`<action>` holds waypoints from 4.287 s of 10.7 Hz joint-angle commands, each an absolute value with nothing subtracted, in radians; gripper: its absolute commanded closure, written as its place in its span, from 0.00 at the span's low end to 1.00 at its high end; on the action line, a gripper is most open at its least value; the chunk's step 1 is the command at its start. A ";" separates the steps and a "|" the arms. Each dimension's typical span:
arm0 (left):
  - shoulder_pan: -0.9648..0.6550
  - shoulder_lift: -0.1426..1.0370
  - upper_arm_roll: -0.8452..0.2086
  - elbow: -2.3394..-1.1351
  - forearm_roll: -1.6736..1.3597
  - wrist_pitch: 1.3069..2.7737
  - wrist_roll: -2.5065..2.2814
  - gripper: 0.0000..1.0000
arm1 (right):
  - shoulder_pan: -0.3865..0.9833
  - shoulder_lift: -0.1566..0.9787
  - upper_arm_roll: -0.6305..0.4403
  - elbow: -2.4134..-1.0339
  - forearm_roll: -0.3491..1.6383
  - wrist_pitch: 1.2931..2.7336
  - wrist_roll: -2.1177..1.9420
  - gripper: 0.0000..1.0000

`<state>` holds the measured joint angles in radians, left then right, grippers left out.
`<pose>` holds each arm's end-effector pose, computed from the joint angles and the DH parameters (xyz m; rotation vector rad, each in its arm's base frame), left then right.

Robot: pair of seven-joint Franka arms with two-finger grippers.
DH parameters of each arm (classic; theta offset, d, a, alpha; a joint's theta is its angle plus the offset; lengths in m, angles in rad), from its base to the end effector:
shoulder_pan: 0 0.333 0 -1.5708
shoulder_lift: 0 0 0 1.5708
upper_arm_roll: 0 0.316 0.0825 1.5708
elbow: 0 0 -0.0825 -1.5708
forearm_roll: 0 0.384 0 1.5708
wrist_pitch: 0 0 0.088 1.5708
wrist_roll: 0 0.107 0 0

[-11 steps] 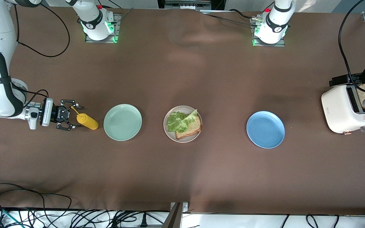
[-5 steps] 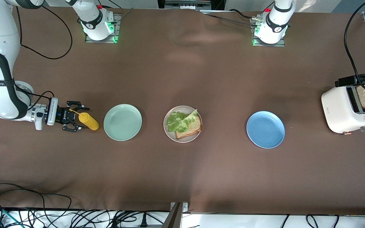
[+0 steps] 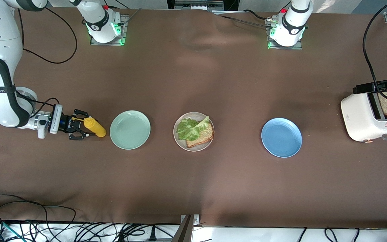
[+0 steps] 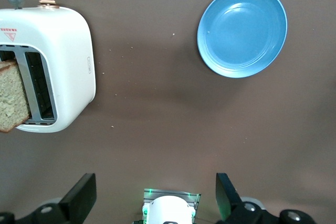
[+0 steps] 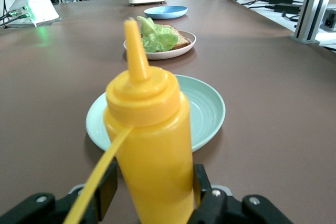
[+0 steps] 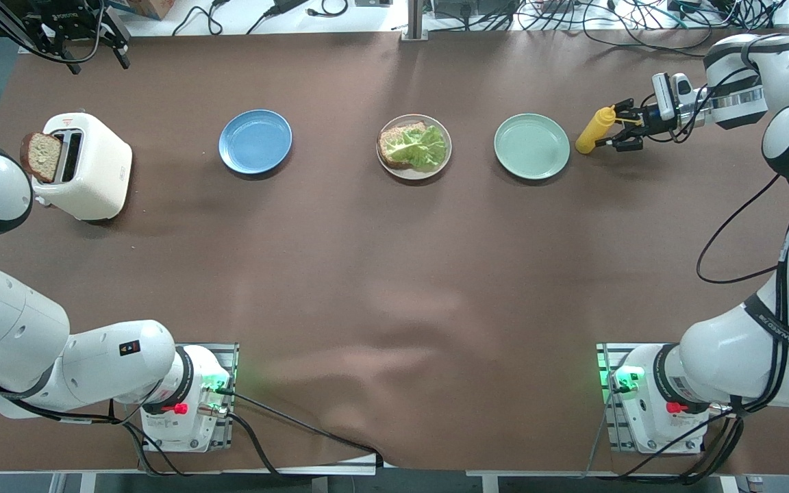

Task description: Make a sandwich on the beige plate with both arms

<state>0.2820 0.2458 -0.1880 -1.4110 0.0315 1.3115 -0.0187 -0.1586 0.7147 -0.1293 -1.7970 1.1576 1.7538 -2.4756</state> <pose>0.5881 0.0722 0.5403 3.0646 0.1737 -0.5273 0.5938 -0.0874 0.1454 -1.6020 -1.4807 -0.9235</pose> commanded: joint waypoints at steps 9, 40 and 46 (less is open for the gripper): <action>0.243 0.245 -0.207 -1.407 0.054 1.292 -0.020 0.00 | -0.146 0.674 -0.114 -1.727 1.051 1.807 -2.184 0.95; 0.252 0.054 -0.299 -1.626 0.046 1.480 -0.020 0.00 | 1.054 0.945 -0.367 -1.078 -0.704 1.838 -0.927 1.00; 0.256 0.069 -0.298 -1.624 0.048 1.480 -0.018 0.00 | 1.028 0.893 -0.304 -1.126 -0.723 1.787 -0.934 1.00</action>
<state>0.2525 0.0730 -0.2949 -1.6188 0.0316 1.4851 -0.0199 1.0520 0.9330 -0.3372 -1.1159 -0.7125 1.8109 -0.9147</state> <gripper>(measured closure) 0.000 0.974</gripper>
